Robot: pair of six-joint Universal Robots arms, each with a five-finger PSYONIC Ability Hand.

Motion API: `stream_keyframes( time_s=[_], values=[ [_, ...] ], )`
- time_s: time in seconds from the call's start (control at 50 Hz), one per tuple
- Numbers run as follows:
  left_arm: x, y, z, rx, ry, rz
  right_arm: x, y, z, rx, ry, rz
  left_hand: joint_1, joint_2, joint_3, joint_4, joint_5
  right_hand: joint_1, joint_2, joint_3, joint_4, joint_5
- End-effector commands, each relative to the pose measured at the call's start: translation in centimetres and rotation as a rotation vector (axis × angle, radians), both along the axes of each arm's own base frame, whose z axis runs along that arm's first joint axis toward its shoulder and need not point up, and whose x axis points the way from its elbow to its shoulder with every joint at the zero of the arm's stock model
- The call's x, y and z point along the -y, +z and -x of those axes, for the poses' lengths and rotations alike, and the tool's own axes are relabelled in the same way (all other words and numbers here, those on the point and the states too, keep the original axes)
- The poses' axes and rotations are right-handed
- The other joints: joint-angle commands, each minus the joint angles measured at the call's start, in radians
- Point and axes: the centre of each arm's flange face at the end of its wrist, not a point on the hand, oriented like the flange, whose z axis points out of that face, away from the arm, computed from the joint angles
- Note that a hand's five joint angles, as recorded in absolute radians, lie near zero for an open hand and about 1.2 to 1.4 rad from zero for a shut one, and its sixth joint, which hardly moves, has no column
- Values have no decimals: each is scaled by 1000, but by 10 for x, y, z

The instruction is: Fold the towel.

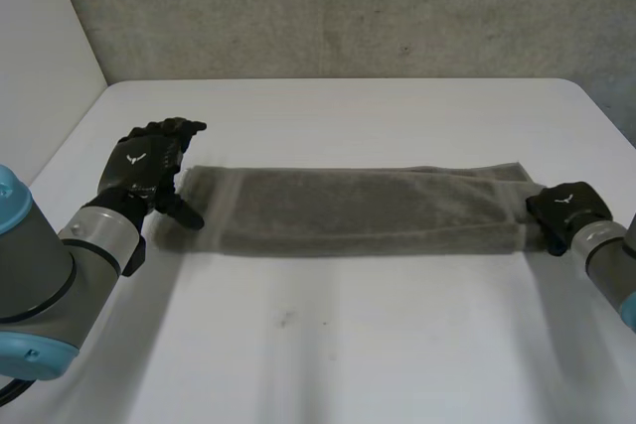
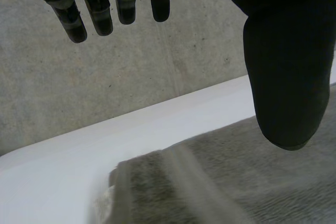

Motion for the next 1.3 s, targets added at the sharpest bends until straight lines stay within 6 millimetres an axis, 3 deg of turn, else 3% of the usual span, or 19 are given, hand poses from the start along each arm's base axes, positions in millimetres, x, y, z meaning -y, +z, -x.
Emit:
stream_keyframes(
  time_s=[0.02,0.12,0.22,0.26,0.28,0.32,0.34,0.36,0.42,0.44,0.46,0.5,0.68,0.88,0.92,0.94,1.02,1.16,1.3],
  values=[
    [-1,-1,0,-1,0,-6,17,23,39,-58,-136,62,-1,9,8,9,-31,76,68,59,54,64],
    [-3,0,-1,-5,2,-6,39,61,79,-217,-198,175,-1,9,8,9,-31,76,68,59,54,64],
    [-4,1,-1,-6,-1,-5,49,86,69,-333,-140,243,-1,9,8,9,-31,76,68,59,54,64],
    [-4,1,-1,-6,-1,-3,41,106,12,-306,-14,315,-1,9,8,9,-31,76,68,59,54,64],
    [-4,1,-1,-6,-1,-5,41,106,12,-306,-13,316,-1,9,8,9,-31,76,68,59,54,64],
    [-4,1,-1,-6,-1,-5,20,124,-63,-253,155,405,-1,9,8,9,-31,76,68,59,54,64],
    [-4,1,-1,-6,-1,-5,20,124,-63,-253,156,406,-1,9,8,9,-31,76,68,59,54,64],
    [-4,1,-1,-6,-1,-5,5,130,-98,-228,239,442,-1,9,8,9,-31,76,68,59,54,64],
    [-4,1,-1,-6,1,-3,-13,129,-131,-210,326,461,-1,9,8,9,-31,76,68,59,54,64],
    [-4,1,-1,-6,1,-5,-37,122,-172,-187,434,473,-1,9,8,9,-31,76,68,59,54,64],
    [-3,1,-2,-6,4,-3,-37,121,-172,-186,435,473,-1,9,8,9,-31,76,68,59,54,64],
    [-4,1,-2,-6,4,-5,-87,95,-232,-152,614,449,-1,9,8,9,-31,76,68,59,54,64],
    [-4,5,-5,-7,10,5,-156,35,-284,-120,813,342,-1,9,8,9,-31,76,68,59,54,64],
    [-5,5,-4,-6,6,7,-164,25,-284,-53,815,258,-1,9,8,9,-31,76,68,59,54,64],
    [-5,5,-4,-6,6,7,-166,29,-283,-41,814,256,-1,9,8,9,-31,-123,-130,-140,-145,-134],
    [-5,4,-4,-5,6,5,-165,37,-280,-26,800,261,-1,9,8,9,-31,-861,-869,-878,-883,-873],
    [-5,4,-3,-4,5,6,-166,58,-268,9,752,252,-1,9,8,9,-31,-1146,-1153,-1163,-1168,-1157],
    [-6,4,-3,-4,2,6,-126,90,-195,210,444,96,-1,9,8,9,-31,-1146,-1153,-1163,-1168,-1157],
    [-7,3,-2,-1,-1,2,-98,57,-125,236,214,-101,-1,9,8,9,-31,-1146,-1153,-1163,-1168,-1157]
  ],
)
